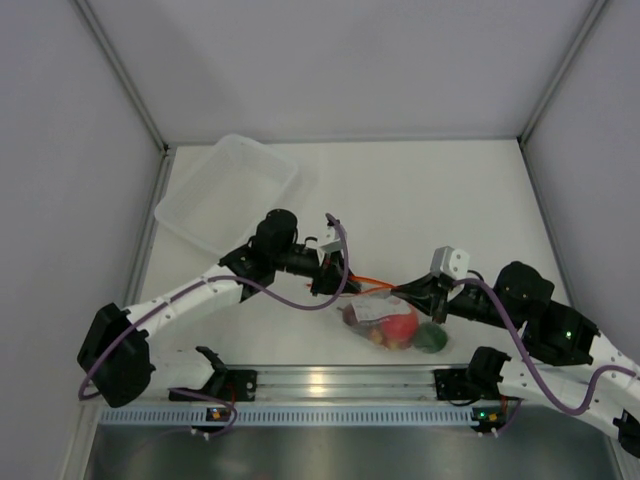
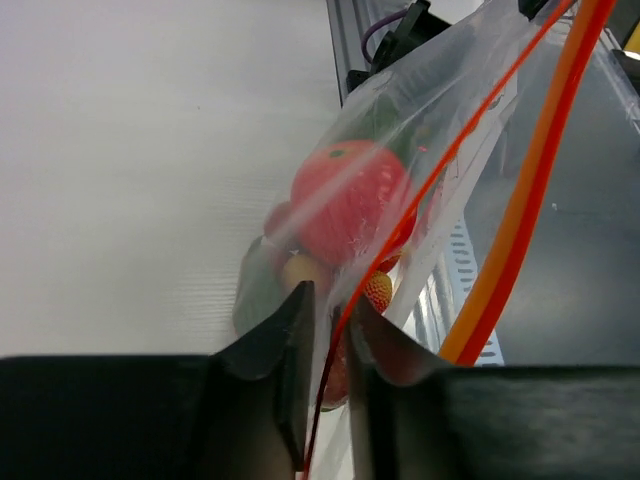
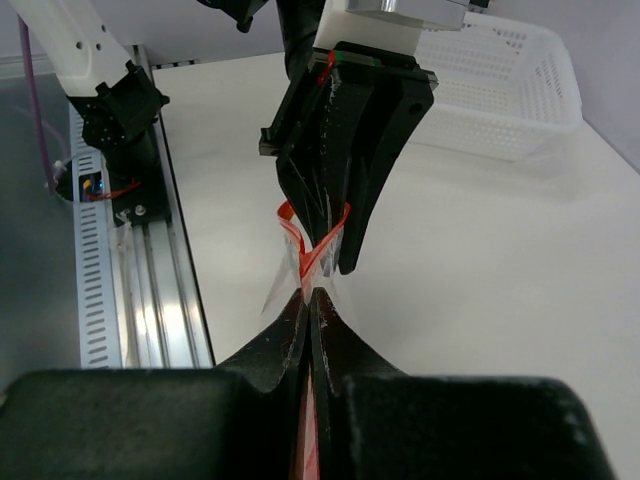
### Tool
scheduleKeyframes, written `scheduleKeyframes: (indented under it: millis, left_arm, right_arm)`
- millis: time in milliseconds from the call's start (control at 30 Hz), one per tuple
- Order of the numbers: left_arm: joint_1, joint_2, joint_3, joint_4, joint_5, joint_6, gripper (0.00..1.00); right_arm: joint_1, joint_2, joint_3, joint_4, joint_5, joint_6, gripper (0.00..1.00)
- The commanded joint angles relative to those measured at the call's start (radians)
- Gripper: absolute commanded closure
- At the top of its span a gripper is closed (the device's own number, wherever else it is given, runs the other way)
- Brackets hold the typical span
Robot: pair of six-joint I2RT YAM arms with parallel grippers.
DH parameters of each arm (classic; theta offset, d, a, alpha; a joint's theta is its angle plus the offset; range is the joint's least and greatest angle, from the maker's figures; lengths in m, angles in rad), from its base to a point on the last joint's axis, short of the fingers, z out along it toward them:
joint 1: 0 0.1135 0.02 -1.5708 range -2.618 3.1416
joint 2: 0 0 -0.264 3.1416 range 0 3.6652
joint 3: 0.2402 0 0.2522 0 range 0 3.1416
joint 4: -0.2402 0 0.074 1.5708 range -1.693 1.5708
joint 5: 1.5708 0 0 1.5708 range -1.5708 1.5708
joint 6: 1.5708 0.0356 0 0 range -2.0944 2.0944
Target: Open the zip-top bag and remove the fake food
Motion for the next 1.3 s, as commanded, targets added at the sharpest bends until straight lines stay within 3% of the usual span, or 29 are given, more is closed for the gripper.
scheduleKeyframes:
  millis: [0, 200, 533, 600, 633, 733, 800, 867, 1000, 1100, 1267]
  left_arm:
    - [-0.008, -0.003, 0.027, 0.034, 0.022, 0.018, 0.81]
    - [-0.008, -0.052, 0.036, 0.034, -0.013, 0.007, 1.00]
    - [-0.008, -0.118, 0.122, -0.056, -0.148, 0.003, 1.00]
    - [-0.008, -0.113, 0.148, -0.087, -0.232, -0.011, 1.00]
    - [-0.008, -0.104, 0.179, -0.129, -0.263, -0.019, 1.00]
    - [-0.008, -0.096, 0.234, -0.192, -0.438, -0.068, 1.00]
    - [-0.008, -0.090, 0.256, -0.216, -0.611, -0.092, 1.00]
    - [-0.008, -0.089, 0.277, -0.229, -0.803, -0.149, 1.00]
    - [-0.008, -0.102, 0.290, -0.229, -1.034, -0.293, 1.00]
    - [-0.008, -0.104, 0.285, -0.226, -1.140, -0.408, 1.00]
    - [-0.009, -0.101, 0.225, -0.193, -1.271, -0.646, 1.00]
  right_arm:
    - [-0.012, -0.004, 0.045, 0.072, -0.009, 0.002, 1.00]
    - [-0.011, -0.002, 0.034, 0.074, 0.001, 0.002, 1.00]
    - [-0.012, 0.022, 0.069, 0.075, 0.103, 0.014, 1.00]
    - [-0.011, 0.032, 0.085, 0.074, 0.152, 0.023, 0.94]
    - [-0.011, 0.042, 0.089, 0.074, 0.175, 0.034, 0.76]
    - [-0.011, 0.065, 0.105, 0.075, 0.290, 0.069, 0.48]
    - [-0.012, 0.087, 0.117, 0.069, 0.370, 0.085, 0.46]
    - [-0.012, 0.101, 0.128, 0.069, 0.482, 0.120, 0.36]
    - [-0.012, 0.150, 0.158, 0.032, 0.669, 0.272, 0.24]
    - [-0.012, 0.165, 0.160, 0.022, 0.725, 0.394, 0.23]
    - [-0.012, 0.159, 0.055, 0.083, 0.673, 0.675, 0.26]
